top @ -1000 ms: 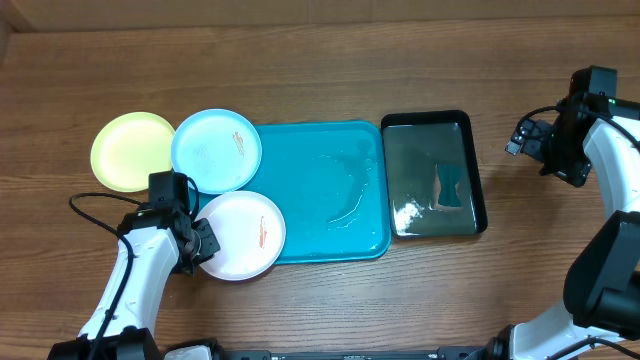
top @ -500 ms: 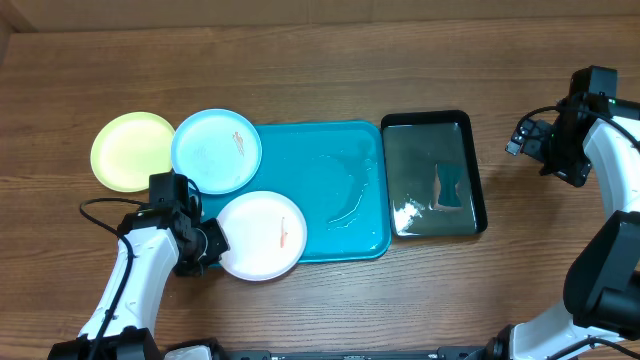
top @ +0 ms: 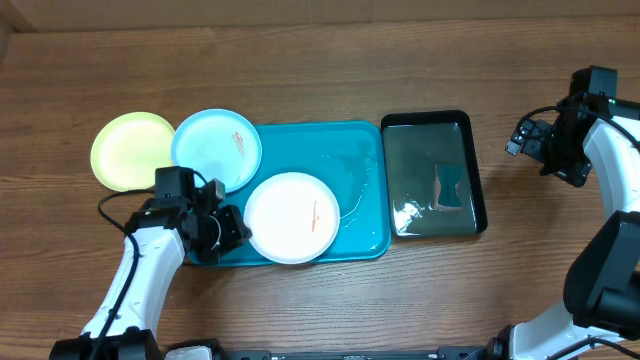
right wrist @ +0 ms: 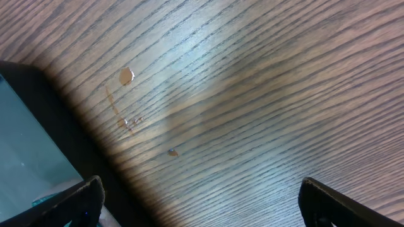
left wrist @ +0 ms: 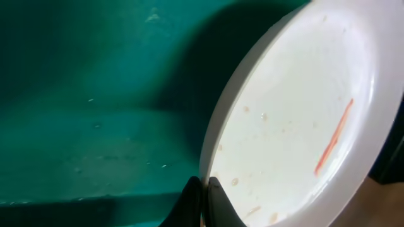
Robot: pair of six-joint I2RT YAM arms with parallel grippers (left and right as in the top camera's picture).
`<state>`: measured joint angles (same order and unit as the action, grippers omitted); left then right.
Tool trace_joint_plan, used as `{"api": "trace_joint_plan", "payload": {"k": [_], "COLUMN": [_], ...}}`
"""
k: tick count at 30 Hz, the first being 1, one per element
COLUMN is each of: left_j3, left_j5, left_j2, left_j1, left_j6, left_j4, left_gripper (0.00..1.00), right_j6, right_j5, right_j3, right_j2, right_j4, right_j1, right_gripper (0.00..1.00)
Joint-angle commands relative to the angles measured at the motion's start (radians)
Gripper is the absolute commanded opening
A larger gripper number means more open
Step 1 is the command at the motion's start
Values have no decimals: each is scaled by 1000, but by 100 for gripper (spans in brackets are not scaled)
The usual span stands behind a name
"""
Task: Clean dirty plates on tray and stack at the side
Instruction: 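Slide the white plate rightward to the tray center with the left gripper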
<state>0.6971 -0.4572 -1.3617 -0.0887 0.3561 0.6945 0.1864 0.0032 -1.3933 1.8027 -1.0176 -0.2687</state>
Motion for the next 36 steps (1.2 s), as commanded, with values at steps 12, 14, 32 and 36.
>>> {"api": "trace_joint_plan", "payload": {"k": [12, 14, 32, 36], "left_j3": [-5, -5, -6, -5], "left_j5": [62, 105, 392, 415], "left_j2": [-6, -6, -6, -8], "left_j1": [190, 225, 357, 358], "left_j6": [254, 278, 401, 434], "left_j4": [-225, -262, -306, -306], "left_gripper": [4, 4, 4, 4], "right_j6": [4, 4, 4, 4], "right_j5": [-5, -5, -5, -5], "right_j3": [-21, -21, -21, -21], "right_j2": [-6, -6, -6, -6], "right_j4": [3, 3, 3, 3], "right_j1": [-5, -5, -5, -5], "right_gripper": [100, 100, 100, 100]}}
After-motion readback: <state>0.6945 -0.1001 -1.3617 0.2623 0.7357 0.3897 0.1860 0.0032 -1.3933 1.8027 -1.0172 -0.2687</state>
